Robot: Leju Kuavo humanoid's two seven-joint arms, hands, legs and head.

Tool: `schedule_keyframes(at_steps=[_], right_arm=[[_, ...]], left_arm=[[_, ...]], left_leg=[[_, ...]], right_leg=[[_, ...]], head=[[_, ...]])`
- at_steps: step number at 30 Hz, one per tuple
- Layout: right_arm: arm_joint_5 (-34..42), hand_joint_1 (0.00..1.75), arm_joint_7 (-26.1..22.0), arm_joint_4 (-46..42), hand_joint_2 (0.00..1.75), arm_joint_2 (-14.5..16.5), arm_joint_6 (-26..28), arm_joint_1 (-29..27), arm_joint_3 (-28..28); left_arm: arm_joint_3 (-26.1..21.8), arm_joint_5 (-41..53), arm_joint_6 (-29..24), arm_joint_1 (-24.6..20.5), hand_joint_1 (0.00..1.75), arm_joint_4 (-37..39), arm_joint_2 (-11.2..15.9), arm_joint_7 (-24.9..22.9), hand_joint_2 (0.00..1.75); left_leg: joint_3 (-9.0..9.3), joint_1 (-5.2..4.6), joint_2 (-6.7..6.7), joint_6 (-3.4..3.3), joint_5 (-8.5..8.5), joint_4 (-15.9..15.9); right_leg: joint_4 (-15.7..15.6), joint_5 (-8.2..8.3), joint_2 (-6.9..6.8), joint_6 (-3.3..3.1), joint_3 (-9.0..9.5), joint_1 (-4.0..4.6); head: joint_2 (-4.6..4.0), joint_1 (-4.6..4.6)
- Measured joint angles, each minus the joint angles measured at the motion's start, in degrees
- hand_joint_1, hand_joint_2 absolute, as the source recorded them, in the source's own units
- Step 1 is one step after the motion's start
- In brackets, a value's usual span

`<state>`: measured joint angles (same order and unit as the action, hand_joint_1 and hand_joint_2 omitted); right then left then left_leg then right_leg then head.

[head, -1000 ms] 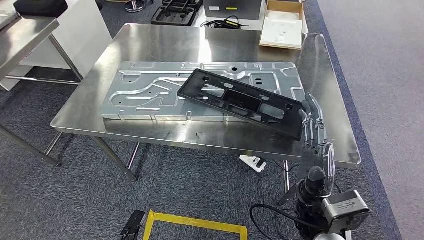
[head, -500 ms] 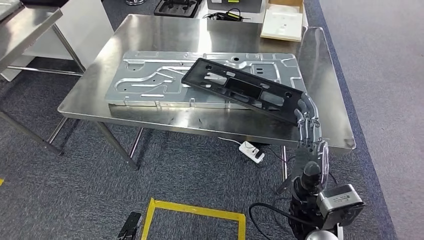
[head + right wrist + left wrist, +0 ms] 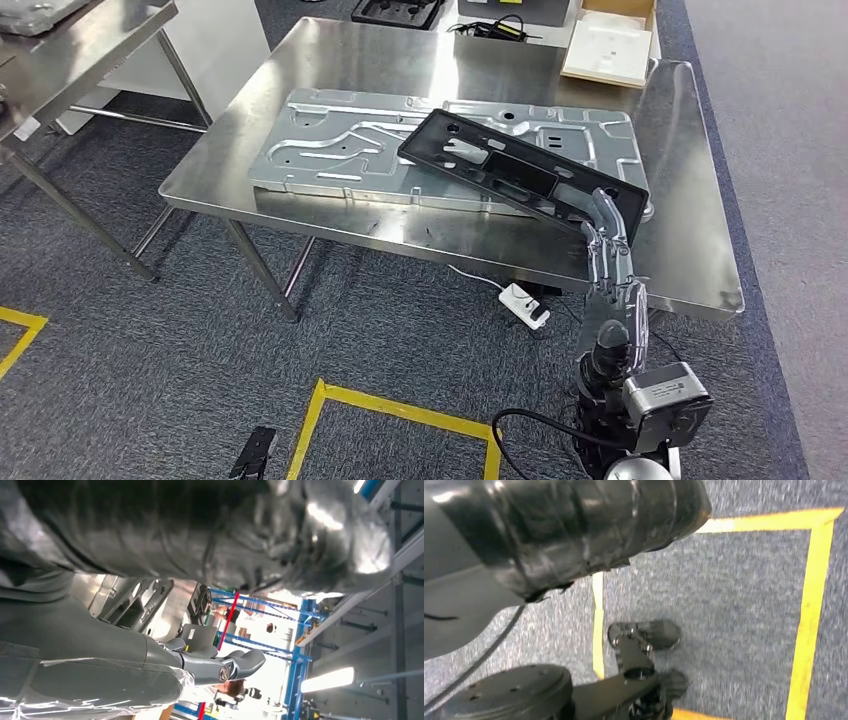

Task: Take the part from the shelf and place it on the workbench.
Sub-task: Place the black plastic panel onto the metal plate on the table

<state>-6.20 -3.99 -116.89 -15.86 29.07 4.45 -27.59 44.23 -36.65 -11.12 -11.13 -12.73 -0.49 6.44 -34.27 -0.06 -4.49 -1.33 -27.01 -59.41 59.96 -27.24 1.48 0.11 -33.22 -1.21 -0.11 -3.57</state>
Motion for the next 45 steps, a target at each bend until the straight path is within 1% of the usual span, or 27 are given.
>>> schedule_keyframes(at_steps=[1, 2, 3, 4, 5, 6, 7, 8, 9, 10, 11, 12, 13, 14, 17, 18, 22, 24, 26, 27, 31, 37, 42, 44, 45], right_arm=[[-0.07, 0.00, 0.19, 0.08, 0.00, 0.04, 0.00, 0.10, -0.04], [-0.14, 0.00, 0.43, 0.13, 0.00, 0.09, 0.02, 0.20, -0.09], [-0.21, 0.00, 0.69, 0.16, 0.00, 0.14, 0.04, 0.26, -0.14], [-0.27, 0.00, 0.87, 0.21, 0.00, 0.18, 0.12, 0.27, -0.16], [-0.31, 0.00, 1.03, 0.29, 0.00, 0.20, 0.23, 0.26, -0.19], [-0.30, 0.00, 1.16, 0.40, 0.00, 0.22, 0.37, 0.25, -0.21], [-0.23, 0.00, 1.25, 0.50, 0.00, 0.25, 0.50, 0.25, -0.24], [-0.11, 0.00, 1.31, 0.57, 0.00, 0.28, 0.58, 0.25, -0.26], [0.02, 0.00, 1.37, 0.60, 0.00, 0.30, 0.62, 0.26, -0.27], [0.14, 0.00, 1.37, 0.61, 0.00, 0.30, 0.62, 0.27, -0.28], [0.21, 0.00, 1.38, 0.61, 0.00, 0.30, 0.62, 0.29, -0.29], [0.23, 0.00, 1.38, 0.61, 0.00, 0.30, 0.61, 0.31, -0.30], [0.24, 0.00, 1.38, 0.61, 0.00, 0.30, 0.61, 0.32, -0.30], [0.23, 0.00, 1.39, 0.62, 0.00, 0.30, 0.61, 0.33, -0.32], [0.22, 0.00, 1.39, 0.64, 0.00, 0.32, 0.63, 0.32, -0.43], [0.22, 0.00, 1.39, 0.64, 0.00, 0.33, 0.63, 0.33, -0.50], [0.27, 0.00, 1.38, 0.65, 0.00, 0.36, 0.50, 0.33, -0.71], [0.77, 0.00, 1.28, 0.65, 0.00, 0.36, 0.64, 0.32, -0.75], [1.78, 0.00, 1.01, 0.65, 0.00, 0.36, 0.84, 0.31, -0.75], [2.32, 0.00, 0.83, 0.66, 0.00, 0.36, 0.89, 0.29, -0.75], [3.51, 0.00, 0.34, 0.67, 0.00, 0.36, 0.92, 0.25, -0.75], [3.58, 0.00, 0.13, 0.70, 0.00, 0.36, 0.96, 0.18, -0.75], [3.60, 0.00, -0.09, 0.84, 0.00, 0.38, 0.98, 0.10, -0.75], [3.61, 0.00, -0.12, 0.85, 0.00, 0.38, 0.99, 0.10, -0.75], [3.62, 0.00, -0.13, 0.85, 0.00, 0.38, 1.01, 0.10, -0.75]], left_arm=[[-0.01, 0.06, 0.10, 0.01, 0.00, 0.01, 0.07, -0.07, 0.00], [-0.02, 0.14, 0.19, -0.03, 0.00, 0.01, 0.12, -0.13, 0.00], [-0.02, 0.27, 0.28, -0.08, 0.00, 0.01, 0.13, -0.16, 0.00], [-0.03, 0.39, 0.32, -0.12, 0.00, 0.01, 0.09, -0.18, 0.00], [-0.03, 0.49, 0.37, -0.12, 0.00, 0.01, 0.05, -0.19, 0.00], [-0.03, 0.58, 0.39, -0.08, 0.00, 0.01, 0.02, -0.19, 0.00], [-0.03, 0.62, 0.40, -0.03, 0.00, 0.01, 0.01, -0.20, 0.00], [-0.03, 0.64, 0.40, -0.02, 0.00, 0.01, 0.02, -0.22, 0.00], [-0.03, 0.67, 0.40, -0.04, 0.00, 0.01, 0.03, -0.23, 0.00], [-0.03, 0.68, 0.39, -0.11, 0.00, 0.01, 0.04, -0.25, 0.00], [-0.03, 0.69, 0.39, -0.19, 0.00, 0.01, 0.04, -0.26, 0.00], [-0.03, 0.70, 0.39, -0.25, 0.00, 0.01, 0.05, -0.28, 0.00], [-0.03, 0.72, 0.39, -0.28, 0.00, 0.01, 0.05, -0.31, 0.00], [-0.03, 0.72, 0.39, -0.26, 0.00, 0.01, 0.01, -0.33, 0.00], [-0.03, 0.73, 0.40, -0.10, 0.00, 0.01, -0.11, -0.39, 0.00], [-0.03, 0.72, 0.37, -0.09, 0.00, 0.01, -0.08, -0.40, 0.00], [-0.03, 0.63, -0.14, -0.11, 0.00, 0.01, 0.02, -0.37, 0.00], [-0.03, 0.65, -0.33, -0.11, 0.00, 0.01, 0.03, -0.44, 0.00], [-0.03, 0.69, -0.38, -0.11, 0.00, 0.01, 0.03, -0.59, 0.00], [-0.03, 0.72, -0.39, -0.11, 0.00, 0.01, 0.03, -0.64, 0.00], [-0.03, 0.72, -0.39, -0.11, 0.00, 0.01, 0.03, -0.71, 0.00], [-0.04, 0.52, -0.30, -0.11, 0.00, 0.01, 0.03, -0.64, 0.00], [-0.05, 0.48, -0.22, -0.10, 0.00, 0.01, 0.08, -0.58, 0.00], [-0.05, 0.47, -0.19, -0.10, 0.00, 0.01, 0.15, -0.58, 0.00], [-0.05, 0.46, -0.15, -0.09, 0.00, 0.01, 0.17, -0.58, 0.00]], left_leg=[[-0.46, 0.02, 0.70, 0.36, -0.60, -0.81], [-1.39, 0.06, 1.67, 0.71, -1.83, -2.71], [-2.77, 0.19, 2.82, 1.06, -3.55, -5.73], [-4.47, 0.37, 3.48, 1.37, -5.31, -9.32], [-6.03, 0.57, 3.81, 1.64, -6.61, -12.65], [-6.83, 0.73, 3.97, 1.83, -6.88, -14.45], [-6.58, 0.85, 4.05, 1.93, -6.07, -14.13], [-5.25, 0.94, 4.12, 1.95, -4.36, -11.68], [-3.18, 0.99, 4.23, 1.88, -2.36, -7.67], [-1.22, 0.92, 4.34, 1.77, -1.10, -3.95], [0.16, 0.80, 4.38, 1.55, -0.30, -1.17], [0.82, 0.66, 4.40, 1.32, -0.12, 0.28], [0.87, 0.53, 4.36, 1.13, -0.24, 0.55], [0.76, 0.57, 4.31, 1.05, -0.08, 0.64], [0.77, 0.74, 4.29, 1.16, 0.05, 0.83], [0.79, 0.69, 4.28, 1.08, 0.05, 0.84], [0.78, 0.64, 4.28, 0.73, 0.03, 0.81], [0.77, 0.63, 4.29, 0.57, 0.02, 0.79], [0.76, 0.63, 4.29, 0.55, 0.02, 0.78], [0.76, 0.64, 4.29, 0.55, 0.01, 0.77], [0.79, 0.64, 4.29, 0.55, 0.01, 0.80], [0.92, 0.62, 4.28, 0.51, -0.01, 0.93], [0.87, 0.54, 4.28, 0.25, -0.15, 0.78], [0.85, 0.47, 4.27, -0.03, -0.07, 0.83], [1.02, 0.62, 4.28, -0.32, 0.21, 1.22]], right_leg=[[-0.25, 0.19, -0.44, -0.33, 0.05, -0.13], [-0.49, 0.36, -0.86, -0.60, 0.07, -0.29], [-0.56, 0.44, -1.24, -0.73, 0.03, -0.33], [-0.56, 0.47, -1.58, -0.78, -0.07, -0.35], [-0.54, 0.47, -1.88, -0.78, -0.18, -0.37], [-0.51, 0.48, -2.12, -0.77, -0.24, -0.38], [-0.47, 0.48, -2.29, -0.76, -0.26, -0.42], [-0.44, 0.47, -2.41, -0.71, -0.23, -0.47], [-0.41, 0.45, -2.49, -0.62, -0.16, -0.51], [-0.39, 0.45, -2.55, -0.42, -0.12, -0.46], [-0.39, 0.48, -2.58, -0.12, -0.14, -0.41], [-0.43, 0.56, -2.60, 0.21, -0.19, -0.35], [-0.43, 0.62, -2.60, 0.50, -0.29, -0.27], [-0.38, 0.55, -2.57, 0.36, -0.35, -0.18], [-0.42, 0.56, -2.58, -1.09, -0.28, 0.11], [-0.61, 0.73, -2.60, -1.22, -0.18, 0.11], [-1.29, 1.08, -2.59, -0.60, 0.15, 0.11], [-1.49, 1.16, -2.59, -0.08, 0.24, 0.10], [-1.61, 1.20, -2.59, 0.47, 0.28, 0.09], [-1.63, 1.20, -2.59, 0.62, 0.29, 0.09], [-1.64, 1.18, -2.59, 0.97, 0.26, 0.12], [-1.65, 1.18, -2.58, 1.01, 0.25, 0.18], [-1.69, 1.20, -2.58, 1.12, 0.26, -0.09], [-1.83, 1.32, -2.61, 1.38, 0.33, -0.17], [-1.91, 1.32, -2.59, 1.59, 0.40, -0.14]], head=[[0.00, -0.16], [0.00, -0.35], [0.00, -0.54], [0.00, -0.71], [0.00, -0.73], [0.00, -0.74], [0.00, -0.74], [0.00, -0.75], [0.00, -0.75], [0.00, -0.74], [0.00, -0.72], [0.00, -0.70], [0.00, -0.67], [0.00, -0.64], [0.00, -0.42], [0.00, -0.34], [0.00, -0.32], [0.00, -0.33], [0.00, -0.33], [0.00, -0.33], [0.00, -0.35], [0.00, -0.36], [0.00, -0.38], [0.00, -0.39], [0.00, -0.37]])
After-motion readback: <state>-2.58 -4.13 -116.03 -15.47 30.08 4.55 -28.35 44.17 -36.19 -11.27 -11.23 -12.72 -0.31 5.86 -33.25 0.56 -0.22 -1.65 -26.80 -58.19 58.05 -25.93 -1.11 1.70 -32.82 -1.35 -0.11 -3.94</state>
